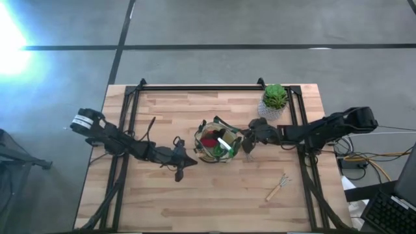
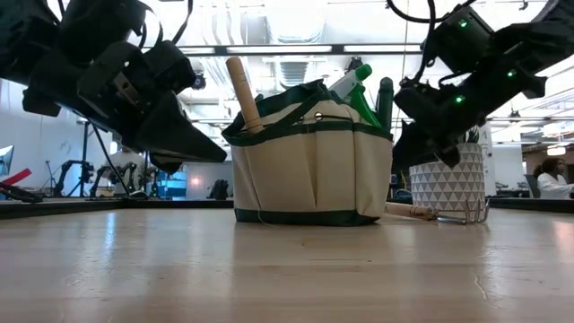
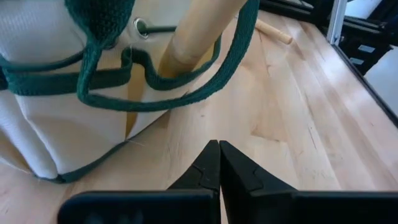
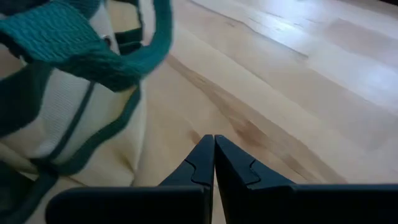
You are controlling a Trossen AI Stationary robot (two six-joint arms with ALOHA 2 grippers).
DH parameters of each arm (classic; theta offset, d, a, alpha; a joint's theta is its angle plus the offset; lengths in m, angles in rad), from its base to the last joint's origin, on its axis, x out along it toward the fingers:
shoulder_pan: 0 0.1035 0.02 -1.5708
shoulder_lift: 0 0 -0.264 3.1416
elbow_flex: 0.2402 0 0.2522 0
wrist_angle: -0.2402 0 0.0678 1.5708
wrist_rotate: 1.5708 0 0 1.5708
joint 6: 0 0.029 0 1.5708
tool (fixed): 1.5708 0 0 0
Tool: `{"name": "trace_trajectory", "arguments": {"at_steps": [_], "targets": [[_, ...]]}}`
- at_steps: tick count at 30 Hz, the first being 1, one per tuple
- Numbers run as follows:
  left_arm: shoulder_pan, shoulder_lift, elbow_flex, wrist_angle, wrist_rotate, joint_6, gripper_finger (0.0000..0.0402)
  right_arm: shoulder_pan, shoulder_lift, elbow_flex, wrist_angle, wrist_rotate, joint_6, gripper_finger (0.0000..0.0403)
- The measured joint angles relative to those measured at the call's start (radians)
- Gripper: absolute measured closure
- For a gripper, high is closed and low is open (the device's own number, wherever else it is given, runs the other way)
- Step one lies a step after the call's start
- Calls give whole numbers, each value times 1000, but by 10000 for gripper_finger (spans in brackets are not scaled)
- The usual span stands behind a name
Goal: Pick & Place Garden tools in Gardening bag
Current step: Adjust the light brown gardening bag on the table
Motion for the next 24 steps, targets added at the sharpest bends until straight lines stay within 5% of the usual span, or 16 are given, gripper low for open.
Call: {"name": "trace_trajectory", "arguments": {"at_steps": [10,24], "targets": [[1,1,0,3,0,0,399,-9,131,27,162,-126,-68,395],[25,1,0,-3,-27,8,399,-9,188,84,165,-199,-132,395]]}}
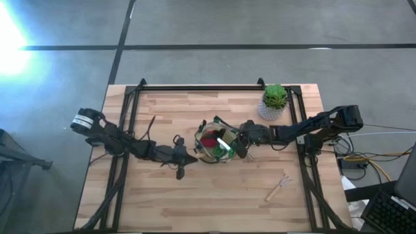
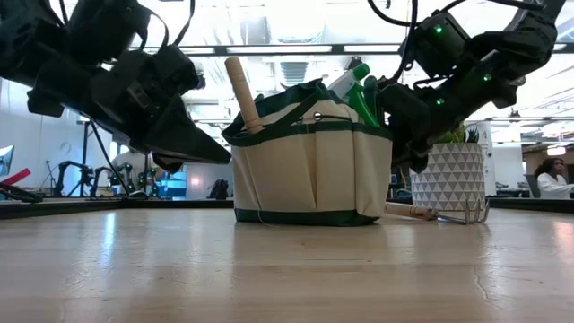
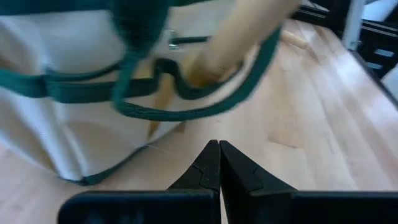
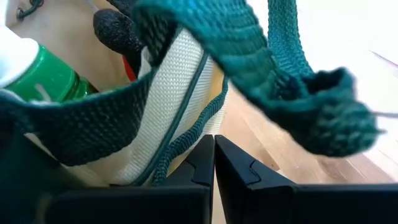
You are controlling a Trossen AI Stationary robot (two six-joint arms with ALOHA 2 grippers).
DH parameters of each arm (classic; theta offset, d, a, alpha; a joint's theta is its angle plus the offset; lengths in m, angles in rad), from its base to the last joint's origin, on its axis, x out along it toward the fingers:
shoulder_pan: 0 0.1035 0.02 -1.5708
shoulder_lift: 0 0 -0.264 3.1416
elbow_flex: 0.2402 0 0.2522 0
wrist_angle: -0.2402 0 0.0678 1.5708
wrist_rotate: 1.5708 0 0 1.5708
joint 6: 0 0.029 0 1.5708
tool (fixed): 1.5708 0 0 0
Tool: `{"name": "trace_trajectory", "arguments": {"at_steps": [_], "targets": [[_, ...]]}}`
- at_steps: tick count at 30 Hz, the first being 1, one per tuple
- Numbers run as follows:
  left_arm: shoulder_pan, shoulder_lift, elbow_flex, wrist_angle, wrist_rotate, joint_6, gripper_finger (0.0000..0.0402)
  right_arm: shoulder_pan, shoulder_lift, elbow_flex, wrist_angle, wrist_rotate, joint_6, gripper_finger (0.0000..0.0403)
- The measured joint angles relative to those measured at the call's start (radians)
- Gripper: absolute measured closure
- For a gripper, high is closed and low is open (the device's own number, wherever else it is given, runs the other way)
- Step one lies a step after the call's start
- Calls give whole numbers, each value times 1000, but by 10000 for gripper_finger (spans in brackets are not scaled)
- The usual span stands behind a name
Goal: Pick & Place Garden tools in Gardening bag
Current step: Adjust the light brown gardening bag on the table
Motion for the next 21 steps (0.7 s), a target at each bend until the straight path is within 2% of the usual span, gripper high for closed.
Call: {"name": "trace_trajectory", "arguments": {"at_steps": [6,21], "targets": [[72,0,0,-18,-4,2,400,0,-3,0,1,-1,0,395],[274,0,0,-38,118,68,401,0,-4,1,1,-8,-7,395]]}}
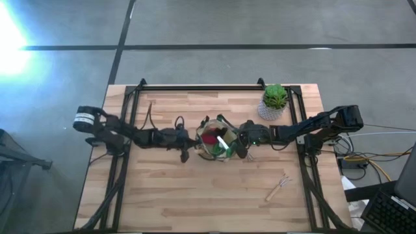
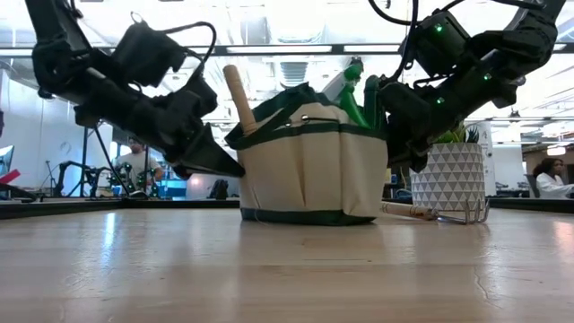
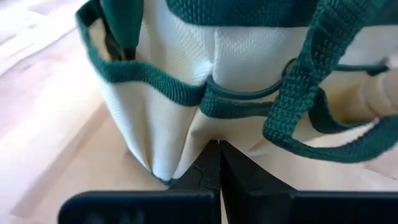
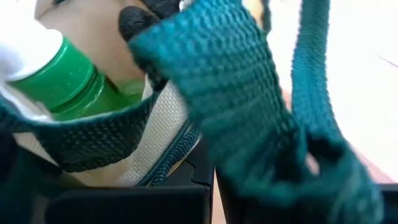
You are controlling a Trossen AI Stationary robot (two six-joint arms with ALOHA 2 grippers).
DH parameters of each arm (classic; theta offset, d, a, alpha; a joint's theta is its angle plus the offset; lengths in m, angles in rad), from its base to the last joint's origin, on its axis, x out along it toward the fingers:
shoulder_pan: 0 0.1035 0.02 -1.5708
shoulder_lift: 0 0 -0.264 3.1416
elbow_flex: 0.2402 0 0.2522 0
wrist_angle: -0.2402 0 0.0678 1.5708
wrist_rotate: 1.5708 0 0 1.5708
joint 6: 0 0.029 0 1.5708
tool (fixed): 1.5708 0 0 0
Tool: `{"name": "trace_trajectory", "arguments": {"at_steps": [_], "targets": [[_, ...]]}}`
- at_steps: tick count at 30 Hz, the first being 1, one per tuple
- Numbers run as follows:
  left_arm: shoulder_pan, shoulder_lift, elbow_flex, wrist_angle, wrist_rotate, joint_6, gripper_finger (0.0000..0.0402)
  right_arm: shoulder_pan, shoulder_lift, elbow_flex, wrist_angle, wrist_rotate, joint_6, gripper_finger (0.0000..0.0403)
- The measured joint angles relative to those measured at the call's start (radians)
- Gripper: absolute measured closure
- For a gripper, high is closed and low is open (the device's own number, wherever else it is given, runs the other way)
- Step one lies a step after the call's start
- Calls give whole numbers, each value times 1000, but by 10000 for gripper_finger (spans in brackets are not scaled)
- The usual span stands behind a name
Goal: Pick & Place Garden tools in Gardening bag
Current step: Adjust the light brown gardening bag on the table
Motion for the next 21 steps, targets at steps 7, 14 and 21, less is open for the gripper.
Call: {"name": "trace_trajectory", "arguments": {"at_steps": [7,14,21], "targets": [[83,20,0,0,66,17,401,0,0,0,2,-19,0,395],[117,76,22,26,97,42,401,2,0,0,2,-36,16,395],[134,136,99,27,100,103,401,2,0,0,2,-44,19,395]]}}
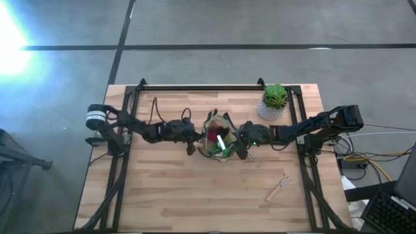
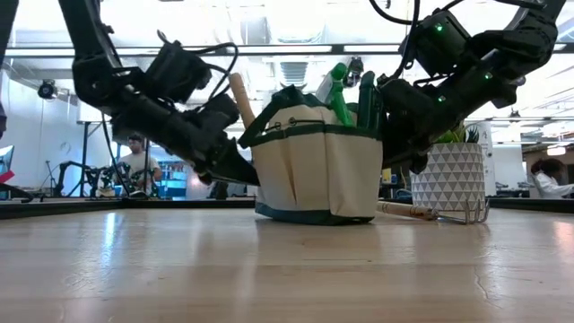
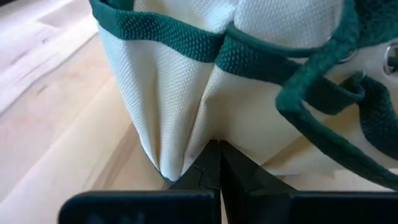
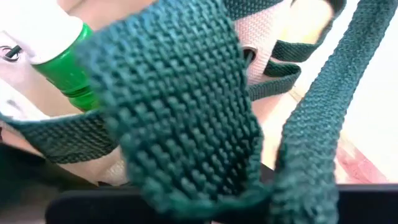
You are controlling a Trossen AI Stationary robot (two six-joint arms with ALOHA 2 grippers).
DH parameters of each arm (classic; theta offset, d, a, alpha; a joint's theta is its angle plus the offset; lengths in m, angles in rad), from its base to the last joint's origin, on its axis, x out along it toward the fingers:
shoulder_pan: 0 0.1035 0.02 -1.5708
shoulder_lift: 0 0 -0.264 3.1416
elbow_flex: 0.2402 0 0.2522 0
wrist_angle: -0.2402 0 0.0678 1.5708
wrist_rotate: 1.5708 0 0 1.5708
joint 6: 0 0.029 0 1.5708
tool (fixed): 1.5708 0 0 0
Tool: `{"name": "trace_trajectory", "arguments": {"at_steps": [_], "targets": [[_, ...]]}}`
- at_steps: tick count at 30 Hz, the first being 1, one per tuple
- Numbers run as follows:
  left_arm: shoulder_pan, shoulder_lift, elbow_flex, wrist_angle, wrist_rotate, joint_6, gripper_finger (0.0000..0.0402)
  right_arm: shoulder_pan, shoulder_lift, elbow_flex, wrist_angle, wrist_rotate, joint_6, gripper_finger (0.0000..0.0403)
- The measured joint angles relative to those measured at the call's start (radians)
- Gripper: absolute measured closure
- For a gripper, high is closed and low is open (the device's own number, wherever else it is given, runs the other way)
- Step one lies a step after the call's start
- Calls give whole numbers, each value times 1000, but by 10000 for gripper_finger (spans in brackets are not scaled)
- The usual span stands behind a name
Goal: Pick & Place Garden tools in Gardening bag
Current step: Adjust the light brown gardening bag on the table
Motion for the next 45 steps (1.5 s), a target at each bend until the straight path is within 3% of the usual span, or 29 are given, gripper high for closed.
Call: {"name": "trace_trajectory", "arguments": {"at_steps": [22,45], "targets": [[70,16,22,-25,17,-6,401,8,0,0,-1,-32,4,395],[70,14,25,-24,40,-8,400,199,17,1,97,6,109,395]]}}
